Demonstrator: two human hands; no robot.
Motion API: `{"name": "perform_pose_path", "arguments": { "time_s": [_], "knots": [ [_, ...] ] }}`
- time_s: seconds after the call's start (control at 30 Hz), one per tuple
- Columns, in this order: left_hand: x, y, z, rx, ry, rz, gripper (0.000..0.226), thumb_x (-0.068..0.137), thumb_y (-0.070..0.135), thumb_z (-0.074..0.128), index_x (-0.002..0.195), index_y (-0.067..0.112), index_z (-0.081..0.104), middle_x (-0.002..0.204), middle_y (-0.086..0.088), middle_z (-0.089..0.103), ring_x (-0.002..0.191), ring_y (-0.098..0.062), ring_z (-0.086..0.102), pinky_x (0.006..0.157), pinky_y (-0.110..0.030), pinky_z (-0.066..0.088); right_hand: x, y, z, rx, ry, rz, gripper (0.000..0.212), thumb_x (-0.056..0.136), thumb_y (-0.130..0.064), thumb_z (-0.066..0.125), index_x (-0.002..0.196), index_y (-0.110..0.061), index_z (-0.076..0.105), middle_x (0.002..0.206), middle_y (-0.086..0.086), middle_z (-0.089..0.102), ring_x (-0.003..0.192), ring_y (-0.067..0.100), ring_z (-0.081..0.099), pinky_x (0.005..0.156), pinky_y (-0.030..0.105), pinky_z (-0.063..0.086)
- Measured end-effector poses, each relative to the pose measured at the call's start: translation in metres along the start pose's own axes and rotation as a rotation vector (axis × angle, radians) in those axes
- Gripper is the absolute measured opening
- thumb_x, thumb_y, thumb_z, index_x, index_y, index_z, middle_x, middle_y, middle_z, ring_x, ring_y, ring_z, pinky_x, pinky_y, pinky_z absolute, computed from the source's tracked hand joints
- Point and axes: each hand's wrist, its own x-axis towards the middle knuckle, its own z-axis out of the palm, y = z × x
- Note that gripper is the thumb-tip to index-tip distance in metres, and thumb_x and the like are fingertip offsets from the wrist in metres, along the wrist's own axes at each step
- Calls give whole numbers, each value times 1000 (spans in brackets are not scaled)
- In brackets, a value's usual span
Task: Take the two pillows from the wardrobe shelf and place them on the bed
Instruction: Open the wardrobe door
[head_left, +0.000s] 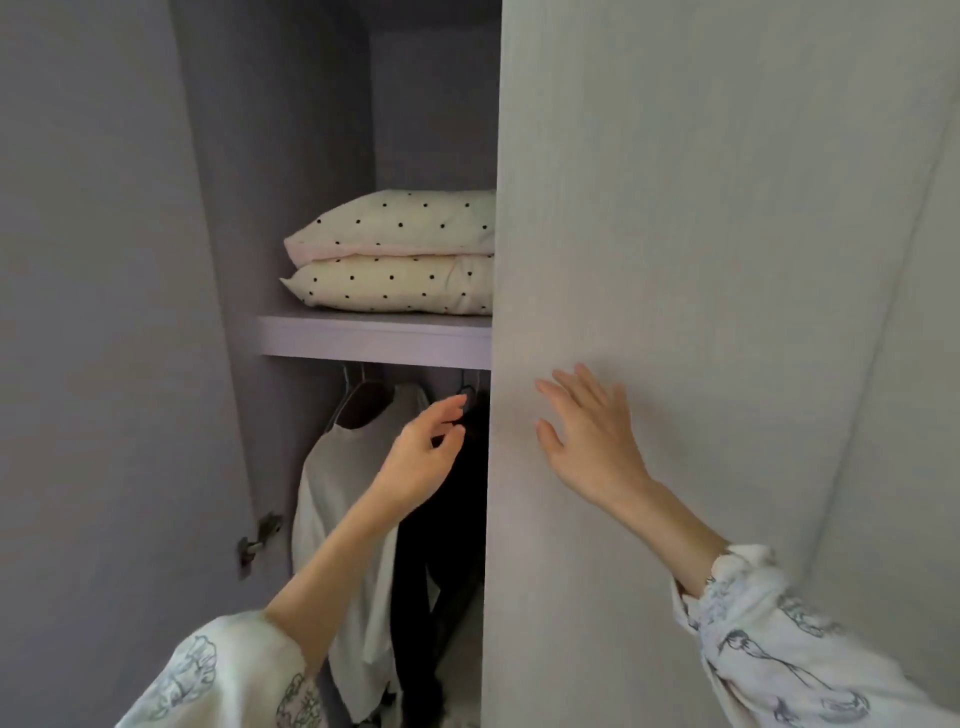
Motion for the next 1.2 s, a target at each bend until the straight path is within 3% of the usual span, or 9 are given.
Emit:
{"name": "perform_pose_path", "arguments": {
  "time_s": [0.13, 0.23, 0.47, 0.57, 0.73, 0.83, 0.93, 1.1, 1.2],
  "knots": [
    [36, 4, 32, -157, -141, -115, 61, 94, 10, 44, 146, 24, 15, 148, 0, 32, 130, -12, 39, 99, -23, 36, 11, 29, 5, -241, -22, -75, 58, 91, -28, 46, 145, -21, 25, 157, 6, 2, 142, 28, -9, 109, 59, 1],
    [41, 1, 46, -293, -235, -87, 67, 91, -1, 39, 141, 40, 21, 140, 11, 43, 119, 3, 48, 95, -17, 43, 7, 44, 14, -312, -69, -98, 64, 87, -25, 53, 145, -20, 26, 157, 7, -4, 141, 31, -13, 109, 60, 2],
    [42, -8, 43, -372, -197, -81, 68, 80, -9, 39, 136, 31, 41, 128, 0, 57, 116, -16, 55, 97, -33, 44, 3, 44, 25, -361, -122, -80, 68, 87, -30, 52, 146, -25, 19, 153, 5, -22, 132, 30, -35, 108, 62, -7],
    [33, -7, 41, -383, -144, -81, 65, 80, -9, 38, 132, 29, 41, 123, -1, 57, 109, -14, 57, 88, -26, 46, -9, 34, 26, -278, -163, -58, 66, 88, -32, 51, 146, -27, 18, 147, 1, -32, 131, 29, -37, 107, 62, -6],
    [4, -5, 32, -393, -173, -75, 68, 79, -14, 31, 137, 21, 37, 120, -3, 55, 104, -12, 55, 77, -19, 45, -45, 10, 19, -9, -185, -6, 65, 92, -27, 48, 147, -23, 14, 153, -1, -22, 138, 24, -26, 113, 42, 12],
    [-22, 2, 25, -468, -231, -107, 69, 77, -10, 30, 131, 31, 41, 121, 2, 55, 99, -3, 56, 70, -16, 45, -71, -13, 9, 283, -185, 98, 62, 94, -22, 48, 147, -23, 17, 147, -12, -22, 140, 12, -18, 111, 25, 7],
    [-53, 11, 19, -563, -286, -122, 63, 70, 1, 37, 116, 43, 49, 121, 4, 56, 104, -6, 56, 79, -29, 46, -96, -38, -10, 540, -171, 244, 58, 95, -16, 47, 146, -24, 21, 152, -14, -11, 134, -6, -7, 104, 7, 5],
    [-96, 27, 17, -647, -381, -119, 62, 62, 10, 43, 110, 47, 58, 119, 3, 60, 105, -10, 60, 86, -39, 50, -135, -66, -50, 752, -208, 415, 56, 97, -8, 40, 146, -23, 19, 156, -6, 1, 133, -4, 7, 100, 3, 15],
    [-115, 39, 17, -666, -430, -101, 62, 64, 10, 43, 114, 44, 58, 120, 3, 60, 107, -11, 60, 88, -40, 50, -164, -79, -68, 856, -270, 509, 59, 97, -5, 37, 146, -27, 16, 155, -5, 16, 136, 5, 25, 111, 25, 25]
  ]
}}
